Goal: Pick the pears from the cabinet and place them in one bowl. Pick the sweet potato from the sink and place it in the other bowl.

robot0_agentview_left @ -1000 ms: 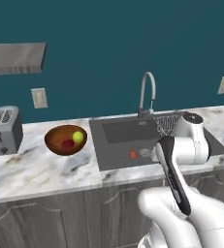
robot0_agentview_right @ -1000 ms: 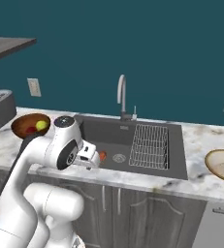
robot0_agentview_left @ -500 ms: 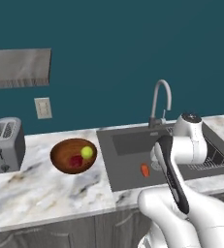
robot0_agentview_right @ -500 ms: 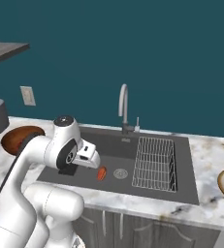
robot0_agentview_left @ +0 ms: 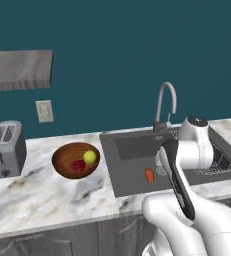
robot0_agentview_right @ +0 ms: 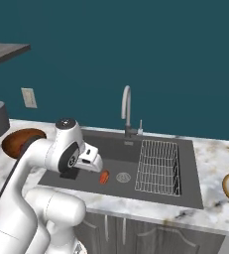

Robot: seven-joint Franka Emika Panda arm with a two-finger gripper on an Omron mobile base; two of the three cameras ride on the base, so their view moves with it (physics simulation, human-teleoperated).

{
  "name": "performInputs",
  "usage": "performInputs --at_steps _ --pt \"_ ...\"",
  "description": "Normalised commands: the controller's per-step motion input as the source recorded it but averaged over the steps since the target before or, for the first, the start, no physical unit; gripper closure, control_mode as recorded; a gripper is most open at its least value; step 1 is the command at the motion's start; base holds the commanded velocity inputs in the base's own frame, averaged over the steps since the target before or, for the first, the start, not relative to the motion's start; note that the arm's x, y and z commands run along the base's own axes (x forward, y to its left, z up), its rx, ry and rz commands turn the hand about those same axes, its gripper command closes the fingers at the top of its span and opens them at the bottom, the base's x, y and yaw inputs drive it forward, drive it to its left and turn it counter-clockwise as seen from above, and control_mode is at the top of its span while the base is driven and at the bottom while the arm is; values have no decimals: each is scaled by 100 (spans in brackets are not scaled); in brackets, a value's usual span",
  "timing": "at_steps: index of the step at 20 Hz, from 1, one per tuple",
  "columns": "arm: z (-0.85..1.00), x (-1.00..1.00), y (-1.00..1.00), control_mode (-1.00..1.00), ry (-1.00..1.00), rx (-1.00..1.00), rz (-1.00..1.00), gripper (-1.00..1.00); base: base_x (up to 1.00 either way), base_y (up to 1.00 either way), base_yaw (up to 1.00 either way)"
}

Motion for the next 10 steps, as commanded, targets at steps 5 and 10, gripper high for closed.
performInputs --at_steps 5,10 --pt "0 56 -17 -100 3 0 3 -100 0 0 0" --pt "-24 78 -10 -100 -2 0 0 -100 0 0 0"
